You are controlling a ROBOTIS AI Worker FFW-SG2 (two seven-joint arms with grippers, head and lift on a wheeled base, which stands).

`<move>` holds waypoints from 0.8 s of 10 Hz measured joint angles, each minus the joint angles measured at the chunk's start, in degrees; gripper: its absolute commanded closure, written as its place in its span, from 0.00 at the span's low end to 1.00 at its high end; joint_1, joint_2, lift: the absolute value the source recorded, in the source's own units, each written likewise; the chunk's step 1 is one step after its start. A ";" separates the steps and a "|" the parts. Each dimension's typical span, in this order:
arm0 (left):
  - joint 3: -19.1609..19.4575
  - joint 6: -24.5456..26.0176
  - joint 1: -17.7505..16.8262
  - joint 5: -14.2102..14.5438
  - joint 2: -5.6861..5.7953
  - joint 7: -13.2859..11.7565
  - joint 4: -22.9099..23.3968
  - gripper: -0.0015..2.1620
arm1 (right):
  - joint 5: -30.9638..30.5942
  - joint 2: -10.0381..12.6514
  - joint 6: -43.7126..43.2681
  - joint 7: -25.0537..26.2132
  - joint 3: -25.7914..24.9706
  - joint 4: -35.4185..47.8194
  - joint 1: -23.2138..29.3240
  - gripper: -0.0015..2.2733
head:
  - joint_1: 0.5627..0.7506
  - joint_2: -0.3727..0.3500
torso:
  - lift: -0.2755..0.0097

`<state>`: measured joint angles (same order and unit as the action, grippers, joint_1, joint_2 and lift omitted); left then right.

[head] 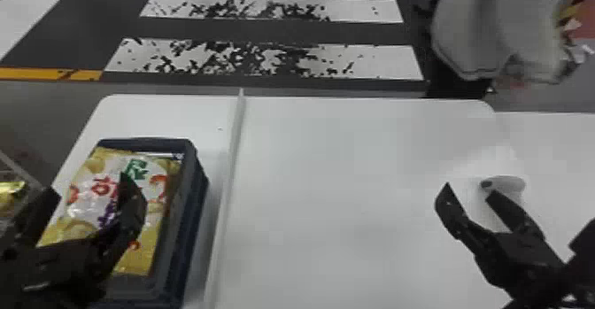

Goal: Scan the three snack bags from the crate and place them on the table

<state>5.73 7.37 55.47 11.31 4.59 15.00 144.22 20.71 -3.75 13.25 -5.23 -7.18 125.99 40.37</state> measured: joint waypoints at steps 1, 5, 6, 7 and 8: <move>2.58 -0.02 1.78 2.37 -0.98 0.04 0.51 0.04 | 0.03 -0.15 -0.15 -0.10 0.81 -1.39 -1.04 0.06 | 0.70 0.68 | 0.75; 6.96 0.48 7.27 7.10 -4.43 0.08 2.01 0.04 | 1.21 -0.88 -0.31 -0.40 2.79 -6.03 -4.66 0.06 | 0.70 0.81 | 0.75; 7.07 1.28 7.52 7.52 -4.55 0.75 1.32 0.04 | 1.35 -1.11 -0.41 -0.44 3.17 -6.81 -5.23 0.06 | 0.70 0.82 | 0.75; 7.13 1.66 7.22 8.33 -4.57 1.30 0.00 0.04 | 1.98 -1.56 -0.49 -0.54 3.30 -7.48 -5.70 0.06 | 0.70 0.84 | 0.75; 7.55 1.78 6.44 9.66 -4.58 0.82 -1.73 0.04 | 2.57 -2.04 -0.59 -0.56 3.32 -8.02 -6.04 0.06 | 0.70 0.84 | 0.75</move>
<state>13.28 9.15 61.91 20.97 0.00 15.83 142.49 23.27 -5.79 12.66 -5.79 -3.86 117.97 34.33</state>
